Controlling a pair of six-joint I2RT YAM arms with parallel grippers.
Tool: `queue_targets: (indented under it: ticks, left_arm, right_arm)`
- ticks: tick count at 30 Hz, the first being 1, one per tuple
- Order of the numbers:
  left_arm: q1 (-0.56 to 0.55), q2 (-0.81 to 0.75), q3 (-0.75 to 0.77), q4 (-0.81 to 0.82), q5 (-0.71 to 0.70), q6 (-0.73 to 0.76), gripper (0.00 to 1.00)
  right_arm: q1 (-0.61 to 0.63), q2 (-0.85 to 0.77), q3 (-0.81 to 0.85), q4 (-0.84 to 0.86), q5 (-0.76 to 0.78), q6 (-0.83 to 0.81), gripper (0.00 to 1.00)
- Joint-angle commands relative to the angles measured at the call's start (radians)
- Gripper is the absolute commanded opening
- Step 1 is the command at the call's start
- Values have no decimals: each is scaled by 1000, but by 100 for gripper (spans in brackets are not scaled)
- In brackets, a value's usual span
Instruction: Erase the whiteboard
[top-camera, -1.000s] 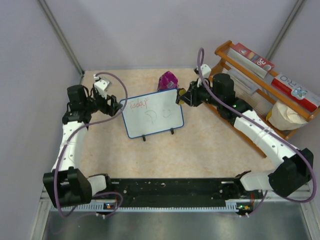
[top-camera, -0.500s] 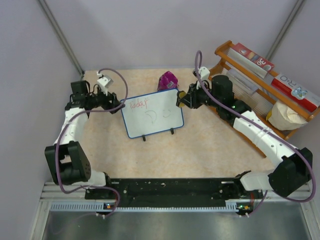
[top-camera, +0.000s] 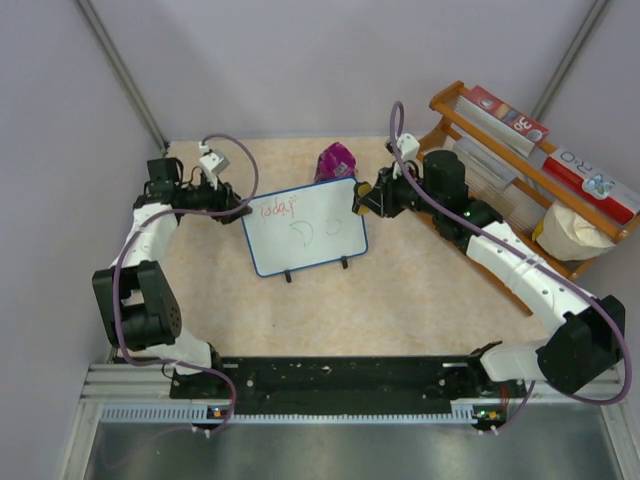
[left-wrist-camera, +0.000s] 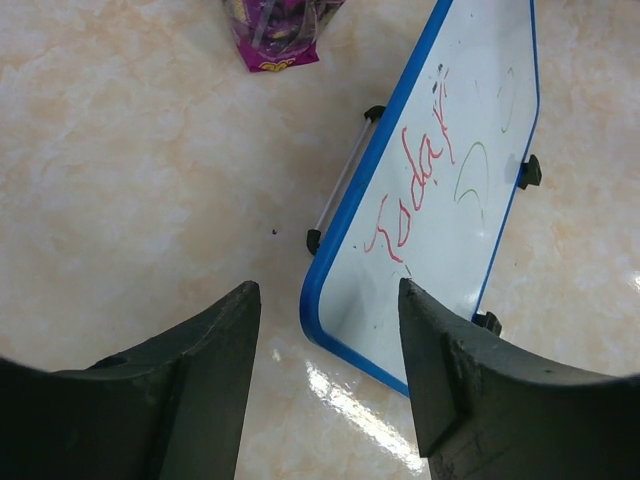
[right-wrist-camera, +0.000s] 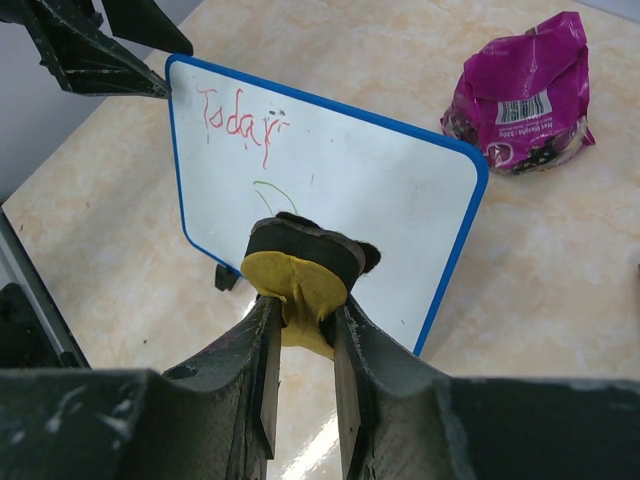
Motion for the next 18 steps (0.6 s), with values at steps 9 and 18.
queue_targets:
  ticks: [9, 18]
  left_arm:
    - [3, -10, 16, -116, 88, 97, 36]
    - [1, -31, -29, -124, 81, 75, 8]
  right_arm:
    - [14, 9, 15, 24, -7, -18, 3]
    - [14, 35, 30, 22, -17, -16, 3]
